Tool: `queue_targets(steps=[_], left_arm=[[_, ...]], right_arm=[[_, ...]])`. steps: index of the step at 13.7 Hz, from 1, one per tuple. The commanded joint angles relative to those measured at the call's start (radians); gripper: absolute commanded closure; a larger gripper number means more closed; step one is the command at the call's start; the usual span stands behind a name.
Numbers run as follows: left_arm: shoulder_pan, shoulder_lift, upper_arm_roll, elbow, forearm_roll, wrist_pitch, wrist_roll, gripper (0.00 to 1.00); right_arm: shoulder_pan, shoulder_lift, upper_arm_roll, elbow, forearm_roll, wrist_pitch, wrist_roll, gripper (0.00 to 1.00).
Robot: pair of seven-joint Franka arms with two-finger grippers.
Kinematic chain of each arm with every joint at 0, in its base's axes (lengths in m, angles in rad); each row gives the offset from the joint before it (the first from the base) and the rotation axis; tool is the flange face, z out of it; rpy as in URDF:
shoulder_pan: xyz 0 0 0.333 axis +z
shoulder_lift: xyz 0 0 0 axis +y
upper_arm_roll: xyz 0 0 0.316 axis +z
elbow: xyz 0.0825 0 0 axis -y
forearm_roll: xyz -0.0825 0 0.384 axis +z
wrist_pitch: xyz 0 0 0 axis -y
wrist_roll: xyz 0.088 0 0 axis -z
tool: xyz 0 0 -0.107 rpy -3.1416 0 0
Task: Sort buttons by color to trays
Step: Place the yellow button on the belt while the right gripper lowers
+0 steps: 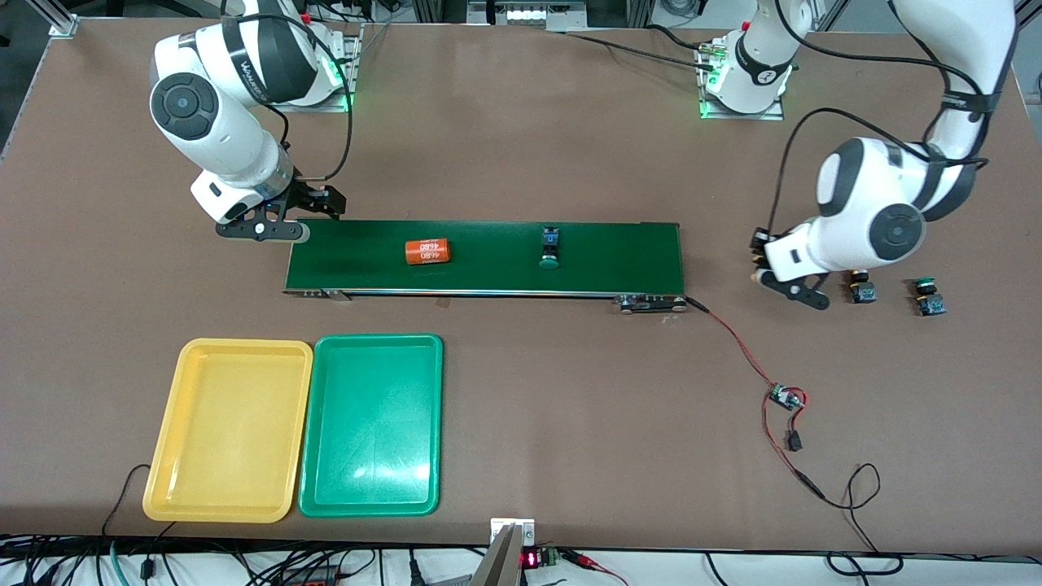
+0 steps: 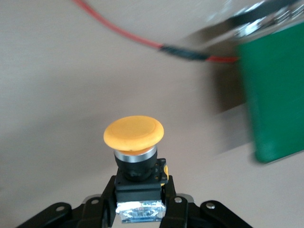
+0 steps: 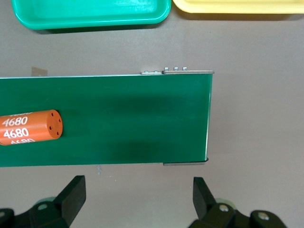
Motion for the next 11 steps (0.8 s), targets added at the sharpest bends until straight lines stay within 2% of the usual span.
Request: queue_targets(steps=[1, 2, 4, 8, 11], left_arm=[[-0.003, -0.029, -0.125, 0.002, -0.066, -0.027, -0.239, 0.77], [-0.004, -0.029, -0.163, 0.002, -0.103, -0.021, -0.290, 0.77], [-0.023, -0.016, -0.196, -0.004, -0.158, 0.037, -0.356, 0.76], [-0.082, 0.037, -0.217, -0.011, -0.195, 0.133, -0.495, 0.76], [-0.118, 0.085, -0.219, -0.017, -0.200, 0.227, -0.528, 0.77]], right_arm=[[-0.001, 0.000, -0.008, 0.012, 0.006, 0.001, 0.004, 0.00], [-0.001, 0.000, -0.008, 0.012, 0.006, 0.001, 0.004, 0.00], [-0.001, 0.001, -0.008, 0.015, 0.006, 0.001, 0.004, 0.00], [0.001, 0.001, -0.008, 0.015, 0.006, 0.011, 0.004, 0.00], [0.004, 0.006, -0.008, 0.014, 0.006, 0.021, 0.008, 0.00]])
